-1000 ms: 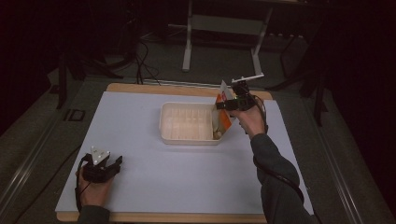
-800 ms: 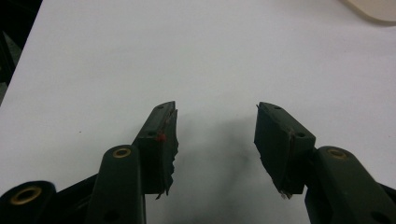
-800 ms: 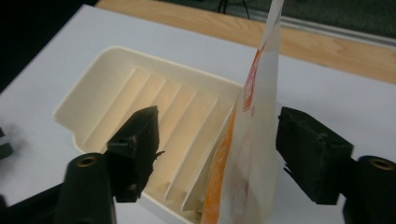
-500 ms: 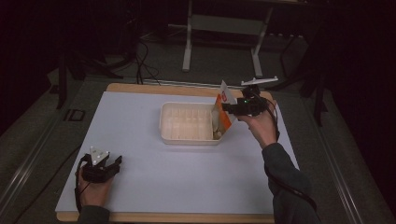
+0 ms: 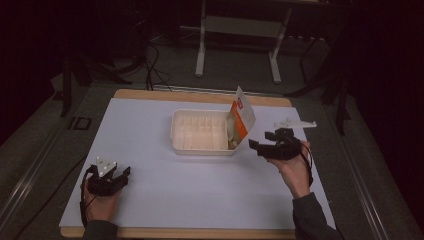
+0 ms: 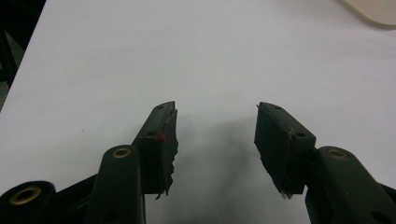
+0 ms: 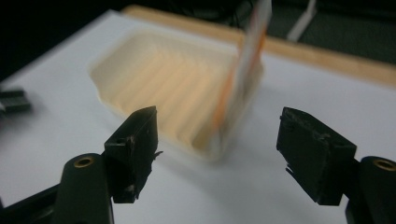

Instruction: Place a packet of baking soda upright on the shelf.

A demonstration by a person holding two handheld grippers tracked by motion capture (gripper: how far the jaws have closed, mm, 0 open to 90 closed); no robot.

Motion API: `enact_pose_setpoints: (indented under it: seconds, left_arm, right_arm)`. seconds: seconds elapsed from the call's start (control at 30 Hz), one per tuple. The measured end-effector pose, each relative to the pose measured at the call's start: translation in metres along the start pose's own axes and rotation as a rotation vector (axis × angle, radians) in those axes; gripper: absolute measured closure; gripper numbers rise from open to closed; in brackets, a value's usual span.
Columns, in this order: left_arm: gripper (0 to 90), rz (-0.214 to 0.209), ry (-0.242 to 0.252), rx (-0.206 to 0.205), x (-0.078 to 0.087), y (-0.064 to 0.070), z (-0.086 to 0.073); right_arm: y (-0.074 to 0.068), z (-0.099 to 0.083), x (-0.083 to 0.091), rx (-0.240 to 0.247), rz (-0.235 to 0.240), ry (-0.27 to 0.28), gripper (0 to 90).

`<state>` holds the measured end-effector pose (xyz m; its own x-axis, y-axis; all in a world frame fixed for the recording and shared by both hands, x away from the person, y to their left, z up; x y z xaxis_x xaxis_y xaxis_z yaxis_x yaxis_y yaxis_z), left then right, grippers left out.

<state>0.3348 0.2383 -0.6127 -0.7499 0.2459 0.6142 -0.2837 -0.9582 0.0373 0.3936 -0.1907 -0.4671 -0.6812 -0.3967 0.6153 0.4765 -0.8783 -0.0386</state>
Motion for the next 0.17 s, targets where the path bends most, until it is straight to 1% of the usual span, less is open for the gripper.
enact_pose_setpoints:
  seconds: [0.03, 0.07, 0.17]
  left_arm:
    - [48.5, 0.004, -0.002, -0.002, 0.000, 0.000, 0.000]
    - [48.3, 0.004, -0.002, -0.002, 0.000, 0.000, 0.000]
    - [47.8, 0.013, -0.010, -0.013, -0.001, 0.000, 0.000]
  right_arm:
    - [0.003, -0.012, -0.003, 0.001, -0.012, -0.019, 28.9]
    - [0.003, -0.012, -0.003, 0.001, -0.012, -0.019, 28.9]
    - [0.019, -0.044, -0.015, 0.006, -0.079, -0.065, 28.6]
Point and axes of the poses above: each handheld gripper's, and its own axes: x roughly backward along the jaws, z roughly out of its top, y roughly to its right, the point moved 10 cm from there along -x, roughly forward along the jaws, and after that the axes turned 7 degrees about -z, right-handed, at the moved point
